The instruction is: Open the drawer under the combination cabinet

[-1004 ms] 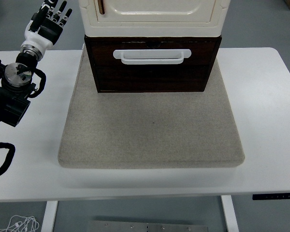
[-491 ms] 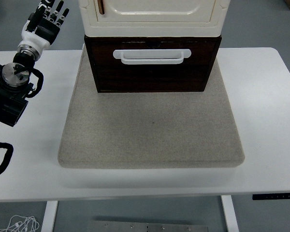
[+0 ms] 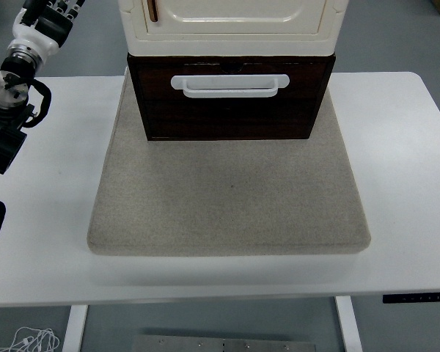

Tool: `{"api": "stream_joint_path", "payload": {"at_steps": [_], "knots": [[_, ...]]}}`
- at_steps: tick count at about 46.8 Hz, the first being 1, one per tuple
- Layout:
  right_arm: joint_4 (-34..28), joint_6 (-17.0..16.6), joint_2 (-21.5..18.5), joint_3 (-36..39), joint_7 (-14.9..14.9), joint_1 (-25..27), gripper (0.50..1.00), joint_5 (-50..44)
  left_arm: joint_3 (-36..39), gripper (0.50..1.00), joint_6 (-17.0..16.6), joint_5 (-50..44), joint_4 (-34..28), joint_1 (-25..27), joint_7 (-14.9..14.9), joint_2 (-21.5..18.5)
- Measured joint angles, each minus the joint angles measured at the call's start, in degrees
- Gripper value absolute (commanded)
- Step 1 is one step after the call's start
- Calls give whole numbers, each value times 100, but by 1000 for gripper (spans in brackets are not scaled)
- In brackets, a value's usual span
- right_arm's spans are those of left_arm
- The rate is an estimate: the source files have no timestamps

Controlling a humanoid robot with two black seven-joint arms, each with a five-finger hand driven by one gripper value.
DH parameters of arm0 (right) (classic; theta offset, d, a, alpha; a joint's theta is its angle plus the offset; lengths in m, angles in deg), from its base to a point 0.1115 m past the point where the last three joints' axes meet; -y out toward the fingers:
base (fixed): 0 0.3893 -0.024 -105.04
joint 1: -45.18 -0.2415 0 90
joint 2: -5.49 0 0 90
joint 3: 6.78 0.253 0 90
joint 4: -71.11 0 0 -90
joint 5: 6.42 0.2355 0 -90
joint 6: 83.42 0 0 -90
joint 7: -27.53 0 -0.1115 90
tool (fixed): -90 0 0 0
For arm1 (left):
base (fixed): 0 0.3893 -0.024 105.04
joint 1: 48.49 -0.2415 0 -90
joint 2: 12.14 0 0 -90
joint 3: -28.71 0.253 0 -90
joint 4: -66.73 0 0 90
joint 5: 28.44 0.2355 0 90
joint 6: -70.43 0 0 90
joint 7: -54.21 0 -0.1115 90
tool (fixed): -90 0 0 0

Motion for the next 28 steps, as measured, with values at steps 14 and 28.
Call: {"api": "stream_joint_path", "payload": {"at_steps": [14, 28], "knots": [[-1, -1, 0, 0, 0, 0, 928, 0, 82, 1000, -154, 45, -416, 661, -50, -629], [1, 3, 0, 2, -1, -1, 926, 0, 836, 1000, -165, 117, -535, 1935, -92, -1153]]}}
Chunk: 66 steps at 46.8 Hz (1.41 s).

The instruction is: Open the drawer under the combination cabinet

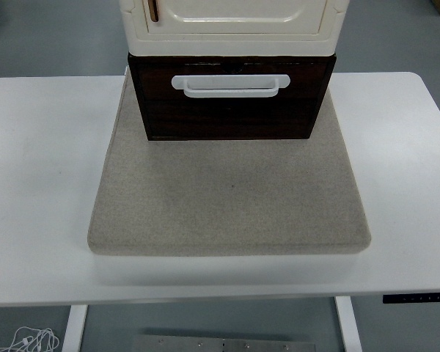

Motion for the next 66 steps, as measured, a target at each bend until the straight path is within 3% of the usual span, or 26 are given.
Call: {"api": "stream_joint_path", "payload": {"at_steps": [7, 18, 37, 58, 66], "knots": [[0, 0, 0, 1, 1, 1, 928, 0, 440, 1000, 58, 21, -75, 731, -29, -156], [-2, -3, 0, 0, 2, 1, 928, 0, 981, 1000, 106, 691, -781, 1575, -54, -377], [-3, -4, 0, 2, 2, 0, 928, 0, 1163, 1000, 110, 2244, -2425, 1878, -132, -406], [-2, 0, 0, -1, -2, 1, 928, 0, 3558, 1000, -5, 2333, -4802, 2677, -123, -832], [-4, -1, 0, -1, 2, 2, 928, 0, 4438, 1000, -78, 2361, -5391, 3061, -127, -914]]}}
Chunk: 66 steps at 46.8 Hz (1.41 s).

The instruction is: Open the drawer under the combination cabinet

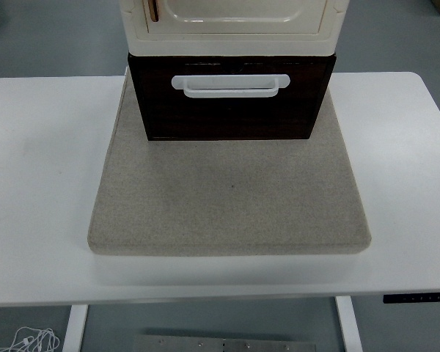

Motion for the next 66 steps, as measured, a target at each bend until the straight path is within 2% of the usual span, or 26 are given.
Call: {"api": "stream_joint_path", "payload": {"at_steps": [11, 19, 25, 33, 42, 46, 54, 66], "knots": [[2, 0, 0, 2, 0, 0, 928, 0, 1068, 1000, -4, 659, -432, 280, -62, 6], [7, 0, 0, 0, 0, -1, 928, 0, 1459, 1000, -17, 741, -696, 351, -554, 7], [4, 0, 0, 2, 0, -1, 928, 0, 1650, 1000, -186, 741, -805, 354, -844, 18], [2, -2, 0, 2, -1, -1, 926, 0, 1722, 1000, -329, 667, -811, 325, -1406, 57], [4, -3, 0, 4, -2, -1, 928, 0, 1731, 1000, -347, 628, -782, 265, -1699, 95], [4, -2, 0, 4, -1, 0, 926, 0, 1732, 1000, -368, 602, -765, 219, -1935, 135], [3, -1, 0, 0, -2, -1, 928, 0, 1734, 1000, -678, 410, -746, 128, -2314, 328], [6, -1, 0, 2, -2, 0, 928, 0, 1733, 1000, -704, 398, -457, -27, -2419, 494]]}}
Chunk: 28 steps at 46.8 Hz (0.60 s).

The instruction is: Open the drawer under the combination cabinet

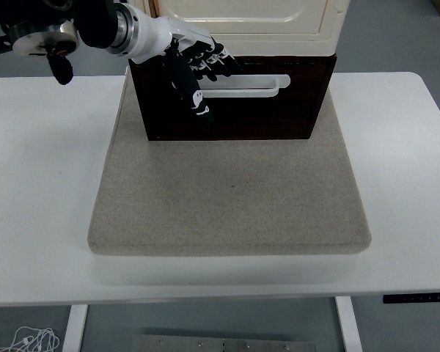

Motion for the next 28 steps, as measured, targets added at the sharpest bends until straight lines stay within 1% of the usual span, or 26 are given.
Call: {"api": "stream_joint_path", "payload": {"at_steps": [9, 17, 24, 28], "knots": [[-4, 0, 0, -2, 0, 0, 928, 0, 0, 1000, 28, 7, 216, -143, -4, 139], [-3, -2, 0, -2, 1, 0, 928, 0, 0, 1000, 33, 16, 297, -180, -4, 175], [-4, -2, 0, 0, 3, 0, 928, 0, 0, 1000, 50, 23, 505, -235, -4, 371], [-5, -2, 0, 2, 1, 0, 926, 0, 0, 1000, 55, 25, 542, -256, -4, 390]]}}
